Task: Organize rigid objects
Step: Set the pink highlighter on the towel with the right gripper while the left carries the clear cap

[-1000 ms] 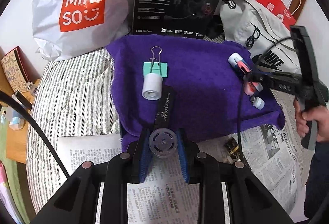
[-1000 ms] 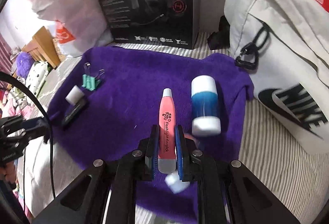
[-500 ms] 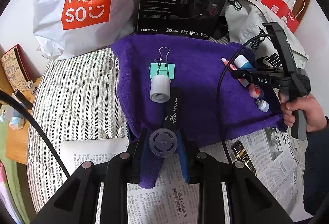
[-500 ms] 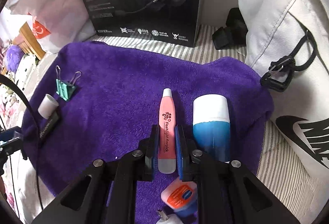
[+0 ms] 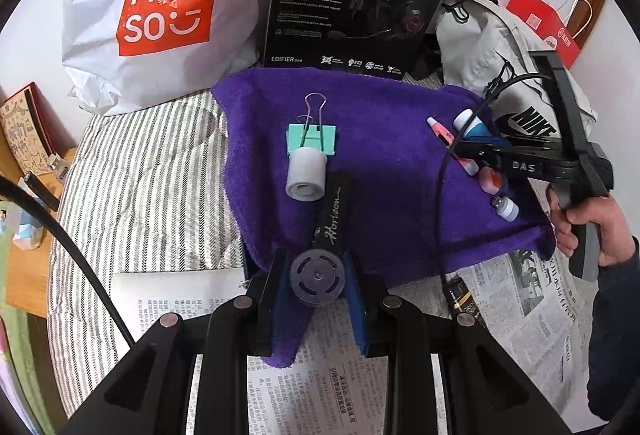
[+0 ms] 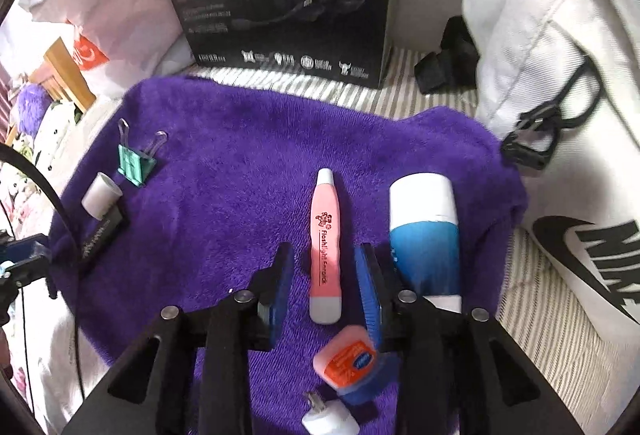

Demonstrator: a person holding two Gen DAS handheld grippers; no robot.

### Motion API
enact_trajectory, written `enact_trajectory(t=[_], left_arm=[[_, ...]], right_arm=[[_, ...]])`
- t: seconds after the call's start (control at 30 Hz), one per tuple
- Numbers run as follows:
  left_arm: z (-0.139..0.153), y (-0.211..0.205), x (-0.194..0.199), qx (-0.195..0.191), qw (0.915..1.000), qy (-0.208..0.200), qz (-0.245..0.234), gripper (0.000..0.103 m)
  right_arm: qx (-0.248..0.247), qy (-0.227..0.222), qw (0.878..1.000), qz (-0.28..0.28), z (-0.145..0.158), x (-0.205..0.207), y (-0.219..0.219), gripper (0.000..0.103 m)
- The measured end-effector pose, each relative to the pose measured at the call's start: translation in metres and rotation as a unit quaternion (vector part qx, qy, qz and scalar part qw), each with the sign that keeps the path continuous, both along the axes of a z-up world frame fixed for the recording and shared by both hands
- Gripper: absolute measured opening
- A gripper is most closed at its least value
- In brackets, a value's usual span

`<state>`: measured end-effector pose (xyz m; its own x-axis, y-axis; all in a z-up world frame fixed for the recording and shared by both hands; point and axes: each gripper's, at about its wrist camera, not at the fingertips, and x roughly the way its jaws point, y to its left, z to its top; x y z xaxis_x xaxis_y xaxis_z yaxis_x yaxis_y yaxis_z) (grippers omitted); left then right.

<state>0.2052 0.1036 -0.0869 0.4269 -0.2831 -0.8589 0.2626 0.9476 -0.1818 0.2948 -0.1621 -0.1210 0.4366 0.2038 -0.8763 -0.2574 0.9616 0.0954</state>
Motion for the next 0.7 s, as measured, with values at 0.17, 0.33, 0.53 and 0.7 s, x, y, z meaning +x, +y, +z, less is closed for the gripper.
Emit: enact_trajectory(t=[0.17,0.33,0.53,0.7], left_arm=[[0.006,-0.009,0.002,0.004,0.9999,-0.005,-0.010,0.025],[0.006,-0.025,0.009,-0.001,0.9997,-0.006,-0.024,0.025],[-0.008,-0.048,0.029,0.014,0.9992,0.003,-0.037,0.025],[-0.017,-0.062,0.048,0.013,0.9987,0.005,-0.049,0.025]], right_arm=[[0.017,-0.021,1.000,-0.002,0.022,-0.025,-0.010,0.038],[0.023,-0.033,0.999,-0.007,0.037,-0.056,-0.027,0.038],[0.033,-0.035,0.999,-0.013,0.040,-0.084,-0.042,0.039],[0.037,-0.032,0.999,-0.023,0.040,-0.100,-0.053,0.039]])
